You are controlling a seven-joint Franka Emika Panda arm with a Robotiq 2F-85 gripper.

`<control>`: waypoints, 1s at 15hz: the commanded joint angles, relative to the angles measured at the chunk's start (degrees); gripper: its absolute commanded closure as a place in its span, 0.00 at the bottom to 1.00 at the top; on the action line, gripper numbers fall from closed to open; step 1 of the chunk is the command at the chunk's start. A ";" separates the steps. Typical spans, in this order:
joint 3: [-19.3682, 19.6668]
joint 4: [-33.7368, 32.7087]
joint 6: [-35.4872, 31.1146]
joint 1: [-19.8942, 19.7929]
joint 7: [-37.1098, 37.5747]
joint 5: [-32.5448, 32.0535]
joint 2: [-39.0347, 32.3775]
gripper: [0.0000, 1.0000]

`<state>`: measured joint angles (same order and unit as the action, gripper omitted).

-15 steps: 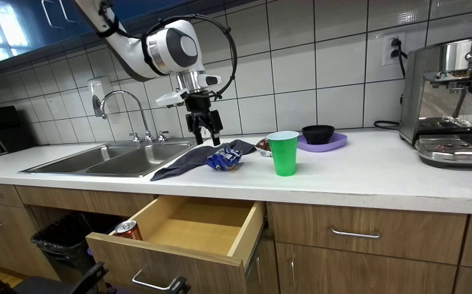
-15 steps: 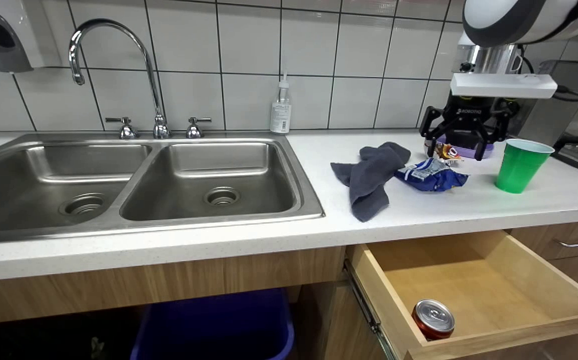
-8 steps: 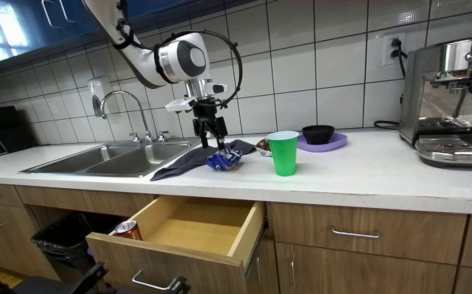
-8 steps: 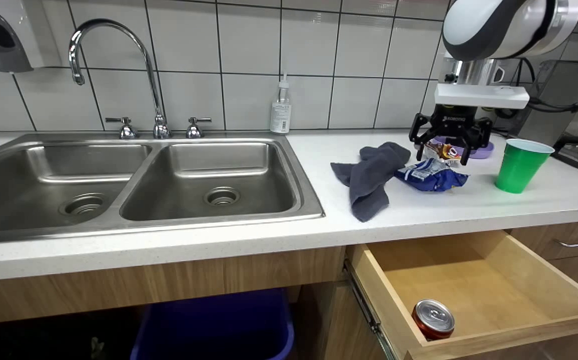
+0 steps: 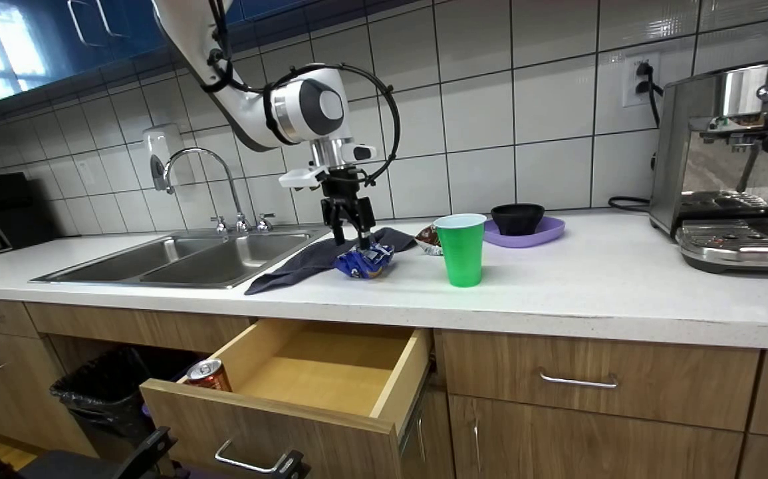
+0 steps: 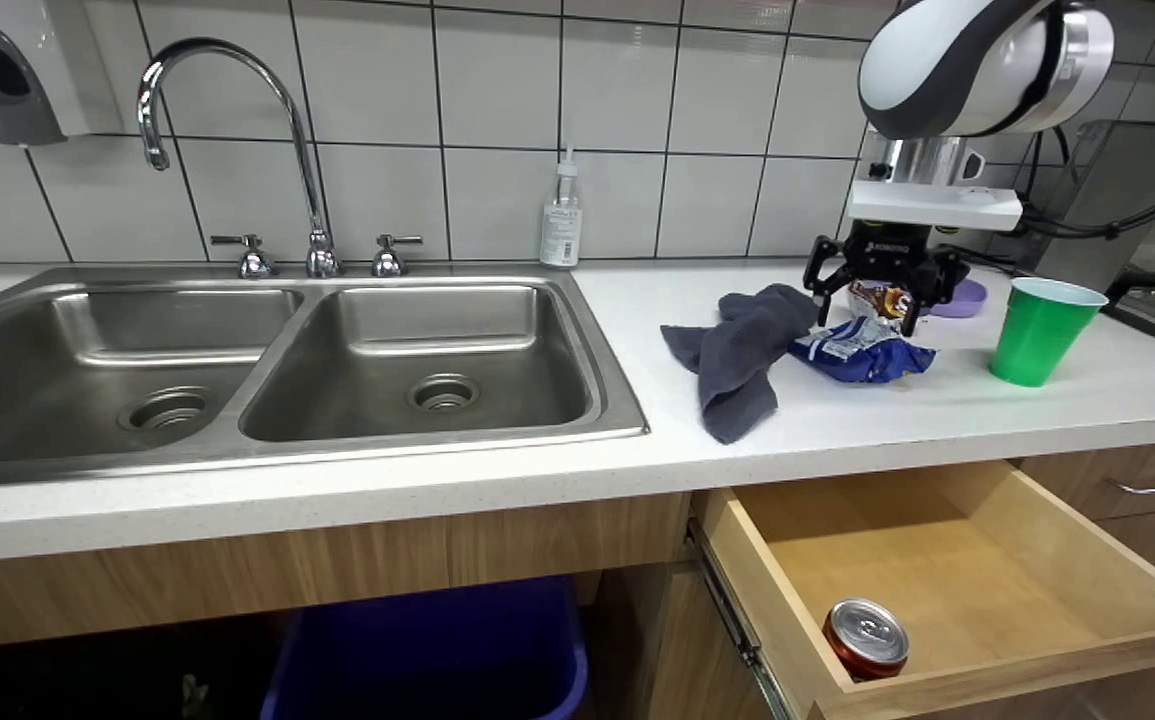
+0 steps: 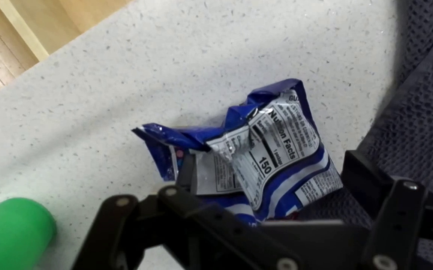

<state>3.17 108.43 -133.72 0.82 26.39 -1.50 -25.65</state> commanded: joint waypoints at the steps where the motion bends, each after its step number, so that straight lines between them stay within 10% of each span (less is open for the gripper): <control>1: 0.47 -3.20 2.75 0.47 -1.89 1.24 -1.50 0.00; 3: 0.37 -3.38 2.89 0.53 -2.22 1.28 -1.60 0.28; 15: 0.39 -2.79 2.59 0.43 -3.35 1.41 -0.94 1.00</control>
<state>3.20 107.09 -133.30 1.20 25.22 -1.43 -26.50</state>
